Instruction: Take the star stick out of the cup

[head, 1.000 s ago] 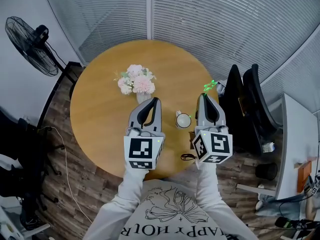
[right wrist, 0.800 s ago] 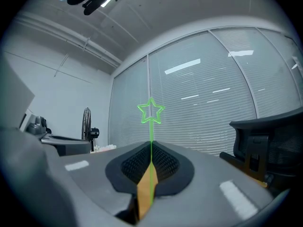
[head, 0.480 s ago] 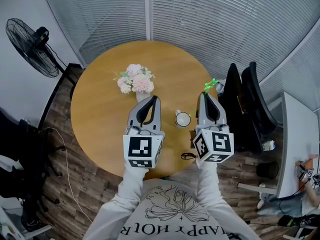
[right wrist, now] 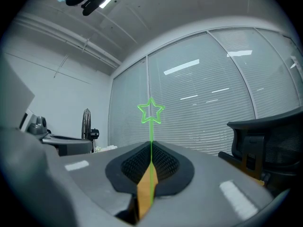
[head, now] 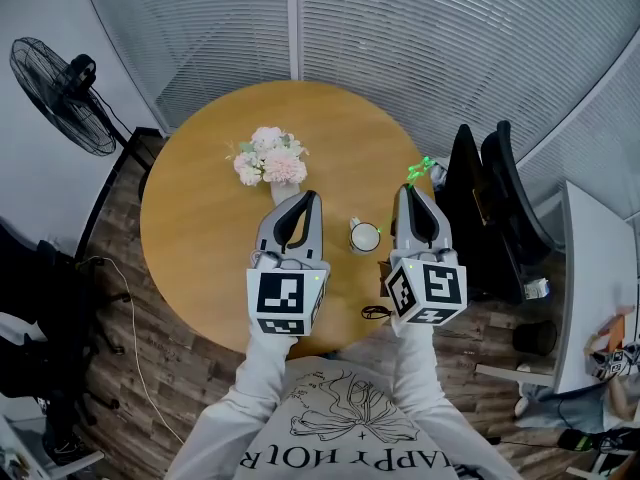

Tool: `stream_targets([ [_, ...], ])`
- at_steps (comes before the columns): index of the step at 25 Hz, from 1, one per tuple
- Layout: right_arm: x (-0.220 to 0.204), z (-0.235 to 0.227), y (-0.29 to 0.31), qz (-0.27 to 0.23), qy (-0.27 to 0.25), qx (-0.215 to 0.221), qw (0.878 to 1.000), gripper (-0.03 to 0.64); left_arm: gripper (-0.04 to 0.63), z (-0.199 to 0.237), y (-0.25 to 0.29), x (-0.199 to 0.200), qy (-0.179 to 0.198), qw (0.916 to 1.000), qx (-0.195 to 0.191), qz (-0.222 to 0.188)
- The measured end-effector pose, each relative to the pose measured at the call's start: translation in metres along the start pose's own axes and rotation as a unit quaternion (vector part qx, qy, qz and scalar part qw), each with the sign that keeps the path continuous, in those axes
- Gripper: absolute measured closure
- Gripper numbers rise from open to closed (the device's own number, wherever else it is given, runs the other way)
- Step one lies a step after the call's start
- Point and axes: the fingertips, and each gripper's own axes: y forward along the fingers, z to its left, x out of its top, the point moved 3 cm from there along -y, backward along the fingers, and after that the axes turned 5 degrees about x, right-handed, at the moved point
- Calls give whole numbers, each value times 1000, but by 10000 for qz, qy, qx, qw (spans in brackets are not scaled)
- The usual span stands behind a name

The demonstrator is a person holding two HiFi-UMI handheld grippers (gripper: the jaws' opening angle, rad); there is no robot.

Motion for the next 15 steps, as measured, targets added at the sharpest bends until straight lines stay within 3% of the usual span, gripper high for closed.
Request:
stream_targets([
  [15,-8,-3,-1,68,76,-103,9999,601,589,1,2,-2,-17,10000,1,5],
])
